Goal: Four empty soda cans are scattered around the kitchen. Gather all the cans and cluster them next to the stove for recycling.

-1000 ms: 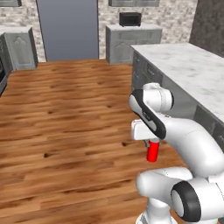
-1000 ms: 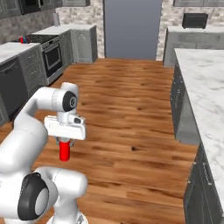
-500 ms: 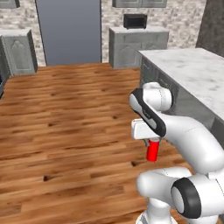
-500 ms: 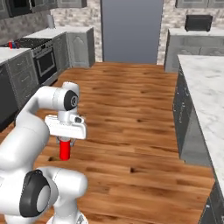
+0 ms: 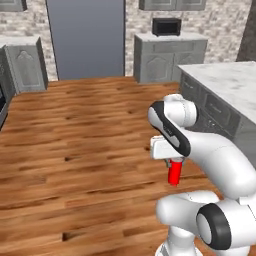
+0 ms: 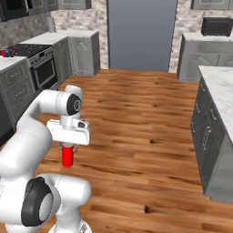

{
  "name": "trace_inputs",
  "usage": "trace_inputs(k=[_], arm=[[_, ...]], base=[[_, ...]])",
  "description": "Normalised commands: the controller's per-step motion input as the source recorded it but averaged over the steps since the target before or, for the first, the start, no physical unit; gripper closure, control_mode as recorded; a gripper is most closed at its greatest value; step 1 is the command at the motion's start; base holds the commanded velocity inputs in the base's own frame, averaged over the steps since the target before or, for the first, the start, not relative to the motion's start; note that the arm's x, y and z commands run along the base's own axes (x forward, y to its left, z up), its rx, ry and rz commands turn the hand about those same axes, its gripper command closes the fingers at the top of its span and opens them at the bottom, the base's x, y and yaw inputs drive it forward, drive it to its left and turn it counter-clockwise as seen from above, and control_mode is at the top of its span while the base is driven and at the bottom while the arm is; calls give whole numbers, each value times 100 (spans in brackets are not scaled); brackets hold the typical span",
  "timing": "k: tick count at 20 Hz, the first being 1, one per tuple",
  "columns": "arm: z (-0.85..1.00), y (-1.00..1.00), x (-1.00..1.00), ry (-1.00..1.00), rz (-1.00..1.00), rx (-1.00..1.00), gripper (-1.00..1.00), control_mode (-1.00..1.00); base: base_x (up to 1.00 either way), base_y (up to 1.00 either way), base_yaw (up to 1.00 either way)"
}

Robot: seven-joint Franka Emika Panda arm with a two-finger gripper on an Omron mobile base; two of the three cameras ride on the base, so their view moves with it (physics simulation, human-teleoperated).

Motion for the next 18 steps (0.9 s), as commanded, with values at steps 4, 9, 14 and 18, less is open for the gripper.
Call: trace_inputs(k=[4, 9, 14, 18], arm=[[0, 0, 0, 0, 0, 0, 100, 100], [0, 0, 0, 0, 0, 0, 100, 100], [0, 0, 0, 0, 0, 0, 100, 100], [0, 0, 0, 0, 0, 0, 100, 100]], base=[[86, 56, 7], [88, 36, 13], [90, 11, 24], [84, 2, 32]])
